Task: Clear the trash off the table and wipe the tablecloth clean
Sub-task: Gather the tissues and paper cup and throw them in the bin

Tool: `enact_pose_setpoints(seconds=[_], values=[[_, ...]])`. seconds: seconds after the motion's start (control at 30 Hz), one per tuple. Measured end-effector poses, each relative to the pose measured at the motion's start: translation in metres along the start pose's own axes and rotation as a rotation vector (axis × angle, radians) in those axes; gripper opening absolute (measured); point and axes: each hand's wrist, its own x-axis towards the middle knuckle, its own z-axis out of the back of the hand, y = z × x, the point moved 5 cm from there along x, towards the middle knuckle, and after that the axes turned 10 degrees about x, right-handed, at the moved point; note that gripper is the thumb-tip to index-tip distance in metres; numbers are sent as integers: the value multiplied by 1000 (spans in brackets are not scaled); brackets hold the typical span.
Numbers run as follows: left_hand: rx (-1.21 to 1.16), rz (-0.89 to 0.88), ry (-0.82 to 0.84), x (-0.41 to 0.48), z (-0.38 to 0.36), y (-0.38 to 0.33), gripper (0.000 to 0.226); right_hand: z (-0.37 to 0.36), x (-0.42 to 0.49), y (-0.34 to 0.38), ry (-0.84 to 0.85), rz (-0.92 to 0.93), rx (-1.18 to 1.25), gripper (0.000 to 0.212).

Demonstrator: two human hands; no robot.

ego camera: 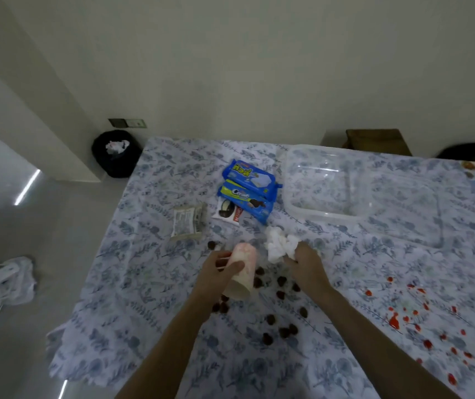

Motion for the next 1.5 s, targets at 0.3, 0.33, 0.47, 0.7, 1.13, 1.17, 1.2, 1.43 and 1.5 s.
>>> enact_pose_setpoints(seconds=[0.3,0.33,0.47,0.7,1.13,1.17,1.2,1.43,1.5], values=[[-141,2,-110,-39,143,57,37,-131,-33,93,121,-13,42,26],[-155,-1,-123,-42,162,66,38,-148,-38,104,139,-6,42,21],[-221,17,-165,-55,230,100,40,-211,-47,150,220,50,23,25],[-323,70,-319,-71,323,158,46,-312,-67,225,351,38,99,33],[-382,219,-467,-49,373,177,33,-396,-57,225,492,-99,171,11],[-396,230,-483,-47,374,178,32,-400,-53,224,500,-86,165,14],[-412,239,-500,-45,376,180,33,-404,-51,223,515,-85,156,18],[-502,276,-524,-32,388,197,38,-423,-38,223,561,-176,116,30],[-517,279,-505,-22,396,205,39,-431,-34,222,553,-182,103,33]])
